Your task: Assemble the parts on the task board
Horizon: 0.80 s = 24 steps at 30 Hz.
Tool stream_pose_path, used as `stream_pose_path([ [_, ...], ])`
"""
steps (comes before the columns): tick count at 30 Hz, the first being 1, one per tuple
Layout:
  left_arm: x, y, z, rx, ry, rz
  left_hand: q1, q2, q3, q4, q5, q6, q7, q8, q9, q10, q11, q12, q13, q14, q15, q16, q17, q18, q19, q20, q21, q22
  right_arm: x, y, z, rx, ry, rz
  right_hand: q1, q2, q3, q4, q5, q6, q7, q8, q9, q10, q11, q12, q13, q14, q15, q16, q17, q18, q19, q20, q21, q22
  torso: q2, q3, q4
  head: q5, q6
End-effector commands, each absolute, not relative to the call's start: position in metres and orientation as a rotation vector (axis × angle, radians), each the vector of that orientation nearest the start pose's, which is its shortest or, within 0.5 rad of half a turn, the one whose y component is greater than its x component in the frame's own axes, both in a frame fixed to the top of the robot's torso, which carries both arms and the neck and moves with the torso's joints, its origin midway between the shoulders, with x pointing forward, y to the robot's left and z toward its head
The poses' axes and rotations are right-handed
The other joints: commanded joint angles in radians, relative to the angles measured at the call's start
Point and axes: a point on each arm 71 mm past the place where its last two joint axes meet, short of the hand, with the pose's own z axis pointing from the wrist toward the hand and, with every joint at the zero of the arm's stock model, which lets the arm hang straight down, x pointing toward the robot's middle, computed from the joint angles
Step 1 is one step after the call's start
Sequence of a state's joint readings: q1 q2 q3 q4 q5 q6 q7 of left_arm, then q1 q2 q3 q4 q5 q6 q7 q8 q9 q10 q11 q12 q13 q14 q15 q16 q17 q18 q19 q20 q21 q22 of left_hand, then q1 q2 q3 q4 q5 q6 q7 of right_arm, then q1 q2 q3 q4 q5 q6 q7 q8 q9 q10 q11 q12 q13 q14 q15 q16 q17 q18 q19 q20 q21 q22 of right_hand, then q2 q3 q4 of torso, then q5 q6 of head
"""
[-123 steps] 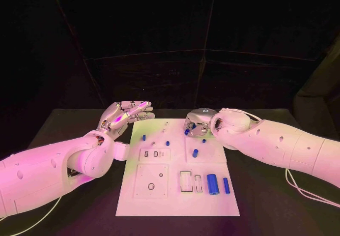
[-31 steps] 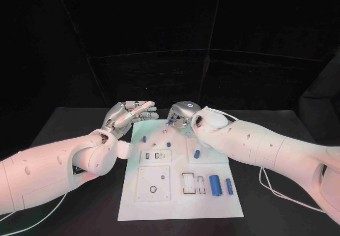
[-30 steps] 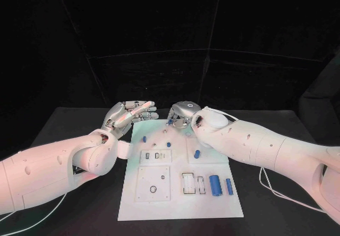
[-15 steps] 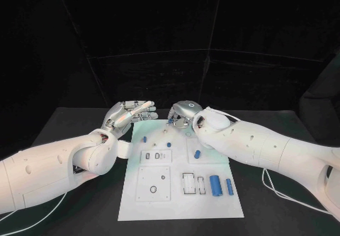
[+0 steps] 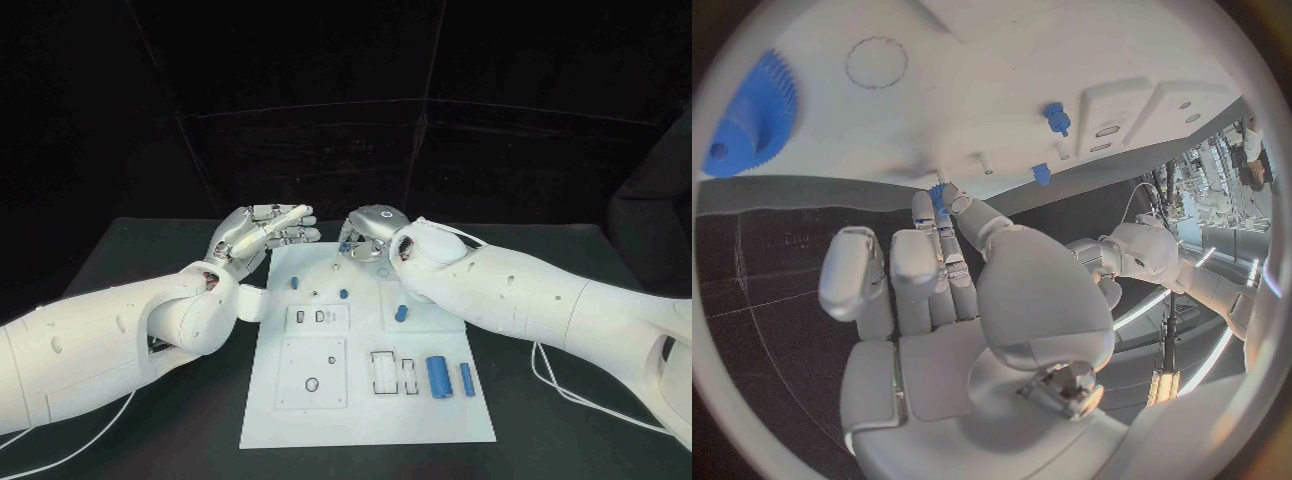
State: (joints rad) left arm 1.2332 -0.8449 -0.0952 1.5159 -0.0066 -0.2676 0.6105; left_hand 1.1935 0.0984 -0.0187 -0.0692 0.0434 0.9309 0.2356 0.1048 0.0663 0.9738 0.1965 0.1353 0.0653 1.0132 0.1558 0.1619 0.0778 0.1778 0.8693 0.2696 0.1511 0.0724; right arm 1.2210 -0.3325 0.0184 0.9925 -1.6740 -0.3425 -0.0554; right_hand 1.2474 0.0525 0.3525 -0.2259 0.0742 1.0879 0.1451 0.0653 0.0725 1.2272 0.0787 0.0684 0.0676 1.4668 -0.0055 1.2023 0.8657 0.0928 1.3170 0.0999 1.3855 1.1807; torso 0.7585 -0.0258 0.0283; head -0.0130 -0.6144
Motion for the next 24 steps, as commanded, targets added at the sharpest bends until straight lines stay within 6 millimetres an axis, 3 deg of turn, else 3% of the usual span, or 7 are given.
stream_pose_path([
  [1, 0.4884, 0.2109, -0.1654, -0.951, 1.264, -1.691, 0.000, 0.003, -0.003, -0.003, 0.006, -0.001, 0.019, -0.003, -0.001, 0.000, 0.003, -0.006, -0.001, 0.006, 0.002, -0.005, -0.001, 0.005, 0.008, 0.000, -0.007, -0.001, 0.5644, -0.0710, -0.1743, -0.373, 1.508, 0.573, 0.002, -0.013, 0.005, 0.001, 0.000, 0.004, 0.002, 0.002, 0.000, -0.006, 0.000, -0.006, -0.002, 0.008, 0.001, 0.004, 0.000, -0.011, 0.003, 0.005, 0.005, 0.001, 0.001, -0.0005, 0.0014, 0.000, -0.001],
  [17, 0.4887, 0.2090, -0.1650, -0.950, 1.266, -1.695, 0.001, 0.004, -0.003, -0.006, 0.006, -0.001, 0.019, -0.004, -0.001, 0.000, 0.003, -0.007, -0.001, 0.007, 0.002, -0.007, -0.002, 0.005, 0.009, 0.000, -0.009, -0.003, 0.5672, -0.0642, -0.1761, -0.346, 1.528, 0.542, -0.007, -0.026, 0.008, 0.012, -0.007, -0.009, 0.006, -0.002, -0.002, -0.023, 0.004, -0.008, -0.003, 0.005, 0.005, 0.004, -0.009, -0.009, -0.004, 0.008, 0.002, -0.006, 0.001, 0.0000, 0.0019, 0.003, -0.003],
  [20, 0.4888, 0.2091, -0.1649, -0.949, 1.266, -1.695, 0.001, 0.004, -0.003, -0.006, 0.006, -0.001, 0.019, -0.004, -0.001, 0.000, 0.003, -0.007, -0.001, 0.007, 0.002, -0.007, -0.002, 0.005, 0.009, 0.000, -0.009, -0.003, 0.5682, -0.0649, -0.1755, -0.334, 1.518, 0.535, -0.014, -0.042, 0.007, 0.019, -0.007, -0.034, 0.016, -0.005, -0.006, -0.063, 0.013, -0.009, -0.006, -0.007, 0.014, -0.018, -0.049, -0.002, -0.029, 0.013, -0.015, -0.040, 0.001, 0.0000, 0.0002, 0.003, -0.002],
  [22, 0.4889, 0.2092, -0.1649, -0.949, 1.266, -1.695, 0.001, 0.004, -0.003, -0.006, 0.006, -0.001, 0.019, -0.004, -0.001, 0.000, 0.003, -0.007, -0.001, 0.007, 0.002, -0.007, -0.002, 0.005, 0.009, 0.000, -0.009, -0.003, 0.5688, -0.0657, -0.1749, -0.327, 1.509, 0.532, -0.021, -0.066, -0.002, 0.028, -0.006, -0.082, 0.030, -0.005, -0.009, -0.118, 0.029, -0.006, -0.005, -0.020, 0.027, -0.044, -0.094, 0.006, -0.061, 0.023, -0.038, -0.083, 0.001, 0.0000, -0.0010, 0.004, -0.002],
  [24, 0.4889, 0.2092, -0.1648, -0.949, 1.267, -1.695, 0.001, 0.004, -0.003, -0.006, 0.006, -0.001, 0.019, -0.005, -0.001, 0.000, 0.003, -0.007, -0.001, 0.007, 0.002, -0.007, -0.002, 0.005, 0.010, 0.000, -0.010, -0.003, 0.5691, -0.0663, -0.1744, -0.322, 1.502, 0.531, -0.020, -0.086, -0.017, 0.033, -0.001, -0.151, 0.032, -0.005, -0.011, -0.164, 0.036, -0.005, -0.005, -0.030, 0.032, -0.066, -0.132, 0.015, -0.090, 0.030, -0.061, -0.125, 0.001, 0.0001, -0.0012, 0.004, -0.001],
])
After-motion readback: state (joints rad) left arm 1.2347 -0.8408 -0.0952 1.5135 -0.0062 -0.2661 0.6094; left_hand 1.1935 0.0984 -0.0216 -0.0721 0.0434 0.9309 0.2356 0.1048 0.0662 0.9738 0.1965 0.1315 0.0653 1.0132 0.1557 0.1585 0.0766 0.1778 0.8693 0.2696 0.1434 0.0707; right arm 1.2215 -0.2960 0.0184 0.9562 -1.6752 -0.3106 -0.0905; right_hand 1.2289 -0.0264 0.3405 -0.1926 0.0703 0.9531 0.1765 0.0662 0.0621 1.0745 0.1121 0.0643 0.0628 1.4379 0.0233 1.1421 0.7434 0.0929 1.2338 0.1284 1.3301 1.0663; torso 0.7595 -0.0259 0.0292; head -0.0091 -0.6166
